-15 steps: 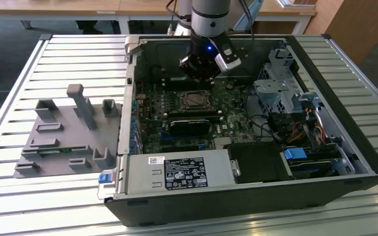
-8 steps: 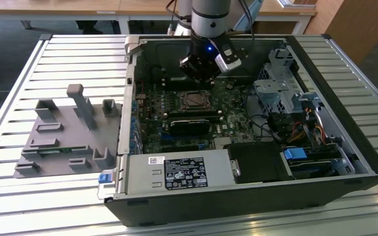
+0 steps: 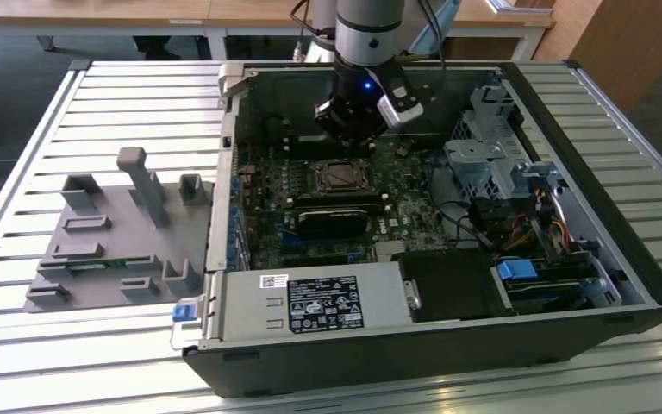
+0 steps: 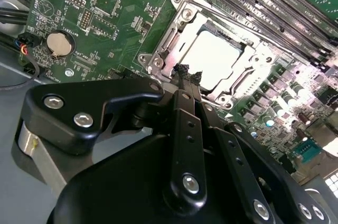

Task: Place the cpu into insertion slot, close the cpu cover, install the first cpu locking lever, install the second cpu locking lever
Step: 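Install the second cpu locking lever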

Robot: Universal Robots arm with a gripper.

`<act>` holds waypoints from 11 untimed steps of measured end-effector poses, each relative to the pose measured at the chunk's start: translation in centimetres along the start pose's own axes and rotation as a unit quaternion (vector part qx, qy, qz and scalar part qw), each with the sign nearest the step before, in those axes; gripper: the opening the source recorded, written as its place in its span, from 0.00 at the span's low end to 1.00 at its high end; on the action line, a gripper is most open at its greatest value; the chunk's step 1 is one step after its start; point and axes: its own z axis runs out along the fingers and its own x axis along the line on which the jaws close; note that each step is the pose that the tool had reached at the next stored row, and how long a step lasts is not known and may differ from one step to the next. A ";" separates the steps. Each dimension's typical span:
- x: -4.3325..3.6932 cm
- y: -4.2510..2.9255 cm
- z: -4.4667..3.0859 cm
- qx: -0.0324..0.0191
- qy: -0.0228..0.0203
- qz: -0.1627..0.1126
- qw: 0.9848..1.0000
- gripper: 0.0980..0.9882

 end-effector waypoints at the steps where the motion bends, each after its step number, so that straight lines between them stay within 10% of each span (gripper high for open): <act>1: 0.00 0.01 -0.09 0.000 0.000 0.000 1.000 0.01; 11: -0.02 0.04 -2.14 0.002 0.000 0.000 1.000 0.01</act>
